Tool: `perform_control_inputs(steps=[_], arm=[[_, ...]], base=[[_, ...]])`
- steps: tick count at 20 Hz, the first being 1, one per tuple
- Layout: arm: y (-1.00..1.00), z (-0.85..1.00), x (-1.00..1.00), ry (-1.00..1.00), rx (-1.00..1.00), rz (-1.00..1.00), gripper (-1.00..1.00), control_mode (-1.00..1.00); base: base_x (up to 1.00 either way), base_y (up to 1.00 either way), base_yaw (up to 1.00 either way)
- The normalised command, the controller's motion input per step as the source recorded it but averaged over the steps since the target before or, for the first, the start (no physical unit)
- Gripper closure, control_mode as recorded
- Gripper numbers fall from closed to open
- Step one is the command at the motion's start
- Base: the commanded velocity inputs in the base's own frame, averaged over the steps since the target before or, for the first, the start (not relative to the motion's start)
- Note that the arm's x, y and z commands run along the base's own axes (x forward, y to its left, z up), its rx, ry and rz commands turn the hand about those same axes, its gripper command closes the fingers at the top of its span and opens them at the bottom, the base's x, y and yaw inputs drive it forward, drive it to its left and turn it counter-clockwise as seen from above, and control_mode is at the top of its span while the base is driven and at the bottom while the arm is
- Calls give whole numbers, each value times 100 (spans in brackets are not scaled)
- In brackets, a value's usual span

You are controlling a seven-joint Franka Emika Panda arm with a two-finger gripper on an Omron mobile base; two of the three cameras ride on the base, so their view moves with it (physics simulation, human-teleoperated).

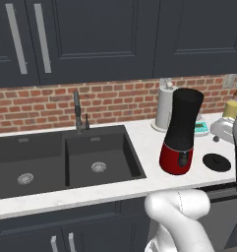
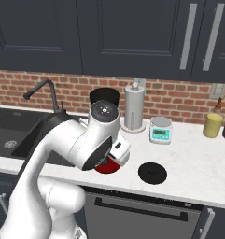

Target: Close the lid blender by securely placing the lid on top.

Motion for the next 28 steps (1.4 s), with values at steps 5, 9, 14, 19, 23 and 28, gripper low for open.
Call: perform_control_inputs(steps=[5, 9, 14, 19, 23, 28], arm=[[-100, -44, -6, 9, 14, -29, -100, -100], [-74, -58, 28, 20, 3, -19, -100, -100], [-27, -44, 77, 29, 0, -3, -100, -100], [-33, -41, 66, 31, 0, 0, -100, -100], [-24, -36, 54, 20, 0, 2, -100, -100], [-42, -37, 32, 3, 10, 4, -100, -100]], base=[[0, 0, 0], [0, 0, 0], [0, 0, 0], [0, 0, 0], [0, 0, 0], [0, 0, 0]])
